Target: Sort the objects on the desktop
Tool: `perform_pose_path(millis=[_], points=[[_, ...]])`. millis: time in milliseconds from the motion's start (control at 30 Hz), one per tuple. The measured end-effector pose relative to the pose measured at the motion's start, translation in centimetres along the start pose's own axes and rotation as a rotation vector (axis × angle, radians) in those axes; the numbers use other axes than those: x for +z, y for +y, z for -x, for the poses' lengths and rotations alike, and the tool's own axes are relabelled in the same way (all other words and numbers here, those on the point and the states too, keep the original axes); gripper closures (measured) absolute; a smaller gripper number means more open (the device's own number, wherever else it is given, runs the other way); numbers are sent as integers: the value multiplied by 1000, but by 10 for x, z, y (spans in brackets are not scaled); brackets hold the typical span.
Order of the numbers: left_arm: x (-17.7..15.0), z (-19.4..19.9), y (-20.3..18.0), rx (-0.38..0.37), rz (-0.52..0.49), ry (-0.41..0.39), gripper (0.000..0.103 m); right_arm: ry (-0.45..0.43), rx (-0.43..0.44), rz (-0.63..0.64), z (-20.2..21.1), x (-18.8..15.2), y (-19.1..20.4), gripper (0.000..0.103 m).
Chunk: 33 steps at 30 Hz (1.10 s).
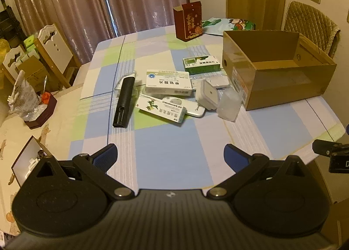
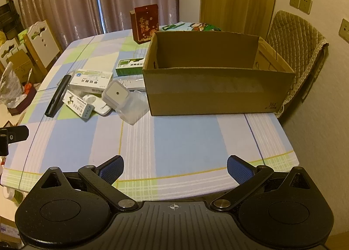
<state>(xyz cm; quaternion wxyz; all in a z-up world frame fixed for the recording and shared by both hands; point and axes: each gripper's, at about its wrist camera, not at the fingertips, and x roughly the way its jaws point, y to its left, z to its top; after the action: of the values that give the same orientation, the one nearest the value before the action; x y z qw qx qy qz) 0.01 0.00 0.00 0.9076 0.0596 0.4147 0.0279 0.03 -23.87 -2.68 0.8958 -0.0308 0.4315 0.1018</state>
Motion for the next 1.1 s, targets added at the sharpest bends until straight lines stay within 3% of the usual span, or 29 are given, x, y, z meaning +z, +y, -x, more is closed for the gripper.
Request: perform_pose_path(millis=[1100], points=[[-2, 4, -1, -1, 28, 12, 1, -5, 4, 11, 3, 3, -8, 0]])
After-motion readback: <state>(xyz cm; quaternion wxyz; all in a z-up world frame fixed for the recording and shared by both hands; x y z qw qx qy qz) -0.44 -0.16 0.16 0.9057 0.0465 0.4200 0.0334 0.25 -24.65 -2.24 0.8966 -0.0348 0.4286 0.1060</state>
